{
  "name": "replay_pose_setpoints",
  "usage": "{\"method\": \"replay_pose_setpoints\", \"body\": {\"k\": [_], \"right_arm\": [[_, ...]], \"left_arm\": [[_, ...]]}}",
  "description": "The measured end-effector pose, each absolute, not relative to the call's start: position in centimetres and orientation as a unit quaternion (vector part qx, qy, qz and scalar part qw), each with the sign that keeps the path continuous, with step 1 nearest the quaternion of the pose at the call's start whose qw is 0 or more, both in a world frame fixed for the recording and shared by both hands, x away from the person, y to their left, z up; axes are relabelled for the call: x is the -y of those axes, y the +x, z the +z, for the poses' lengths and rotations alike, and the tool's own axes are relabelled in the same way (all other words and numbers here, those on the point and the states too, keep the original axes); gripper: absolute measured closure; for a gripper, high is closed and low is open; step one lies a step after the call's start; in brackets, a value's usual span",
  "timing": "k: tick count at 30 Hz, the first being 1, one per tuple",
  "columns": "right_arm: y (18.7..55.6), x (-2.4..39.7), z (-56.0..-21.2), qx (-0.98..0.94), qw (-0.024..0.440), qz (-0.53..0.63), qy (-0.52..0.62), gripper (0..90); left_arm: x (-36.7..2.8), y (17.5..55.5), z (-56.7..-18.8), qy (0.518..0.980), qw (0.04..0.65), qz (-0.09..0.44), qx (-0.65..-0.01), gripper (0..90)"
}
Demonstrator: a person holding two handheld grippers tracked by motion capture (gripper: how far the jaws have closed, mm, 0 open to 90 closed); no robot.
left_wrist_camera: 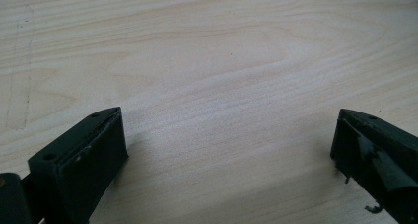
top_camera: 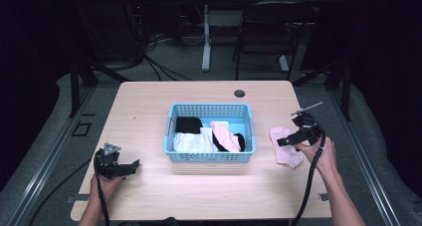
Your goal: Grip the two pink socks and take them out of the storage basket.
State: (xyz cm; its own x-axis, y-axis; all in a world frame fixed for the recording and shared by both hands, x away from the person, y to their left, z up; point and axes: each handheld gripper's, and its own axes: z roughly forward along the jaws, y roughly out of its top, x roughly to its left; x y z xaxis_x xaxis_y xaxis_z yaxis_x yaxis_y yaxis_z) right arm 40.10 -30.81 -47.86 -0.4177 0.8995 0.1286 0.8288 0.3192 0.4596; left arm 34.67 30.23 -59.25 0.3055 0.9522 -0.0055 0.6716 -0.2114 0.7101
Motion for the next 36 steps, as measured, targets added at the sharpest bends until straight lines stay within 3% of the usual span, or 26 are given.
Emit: {"method": "replay_pose_setpoints", "body": {"k": [11, 36], "right_arm": [[39.8, 30.7, -46.7, -0.809, 0.081, 0.245, 0.529, 0.1], [40.6, 26.9, -41.9, -0.83, 0.087, 0.252, 0.49, 0.0]], "left_arm": [[-30.2, 34.7, -59.2, 0.745, 0.312, 0.225, -0.545, 0.5], [-30.2, 34.6, -59.3, 0.744, 0.312, 0.225, -0.546, 0.5]]}}
